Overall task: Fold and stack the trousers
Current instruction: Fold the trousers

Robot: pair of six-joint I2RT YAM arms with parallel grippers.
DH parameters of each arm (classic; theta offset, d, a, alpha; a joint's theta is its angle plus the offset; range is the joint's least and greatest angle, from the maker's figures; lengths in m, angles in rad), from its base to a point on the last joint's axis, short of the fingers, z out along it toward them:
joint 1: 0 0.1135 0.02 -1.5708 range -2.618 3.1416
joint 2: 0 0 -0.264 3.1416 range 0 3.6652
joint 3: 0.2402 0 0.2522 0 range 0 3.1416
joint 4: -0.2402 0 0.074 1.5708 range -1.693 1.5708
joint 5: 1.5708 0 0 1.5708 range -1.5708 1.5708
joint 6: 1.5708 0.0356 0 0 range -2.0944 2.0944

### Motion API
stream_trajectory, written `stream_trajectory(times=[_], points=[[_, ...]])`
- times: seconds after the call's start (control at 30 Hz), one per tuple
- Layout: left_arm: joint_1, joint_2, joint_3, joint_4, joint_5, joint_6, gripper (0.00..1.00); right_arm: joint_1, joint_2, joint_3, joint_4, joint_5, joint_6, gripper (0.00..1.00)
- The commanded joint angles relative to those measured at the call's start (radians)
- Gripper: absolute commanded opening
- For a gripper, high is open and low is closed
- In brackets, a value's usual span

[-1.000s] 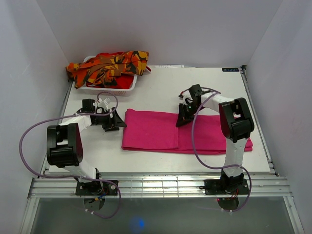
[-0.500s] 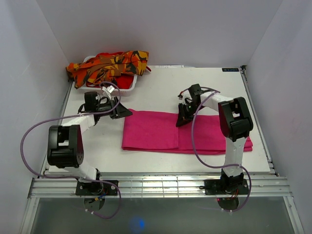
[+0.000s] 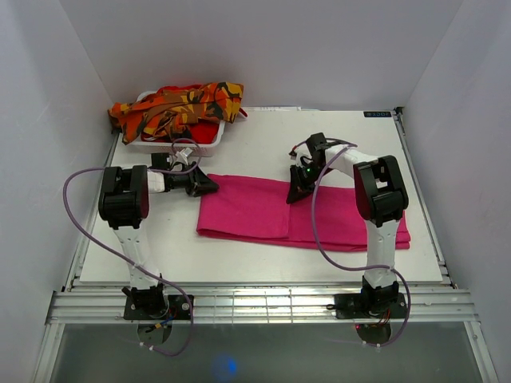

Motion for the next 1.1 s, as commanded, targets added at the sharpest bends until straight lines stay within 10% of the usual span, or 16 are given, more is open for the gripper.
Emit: stream_trajectory(times=[0.0, 0.33, 0.8, 0.9, 1.07], points=[[0.021, -0.103, 0.022, -0.092, -0.009, 0.158, 0.41, -0.004, 0.062, 0.008, 0.062, 0.158, -0.06, 0.08], [0.022, -0.519, -0.263, -0.328, 0.147, 0.222, 0.43, -0.002, 0.006, -0.049, 0.083, 0.132, -0.057, 0.08], [0.108, -0.147, -0.352, -0.322, -0.018, 0.282, 0.45, -0.002, 0.043, -0.002, 0.034, 0.144, -0.083, 0.08], [0.105, -0.411, -0.366, -0.414, 0.0, 0.368, 0.71, -0.002, 0.038, 0.02, 0.03, 0.133, -0.089, 0.08], [0.125, -0.67, -0.322, -0.449, -0.121, 0.371, 0.76, 0.001, 0.012, 0.035, 0.011, 0.142, -0.091, 0.28]])
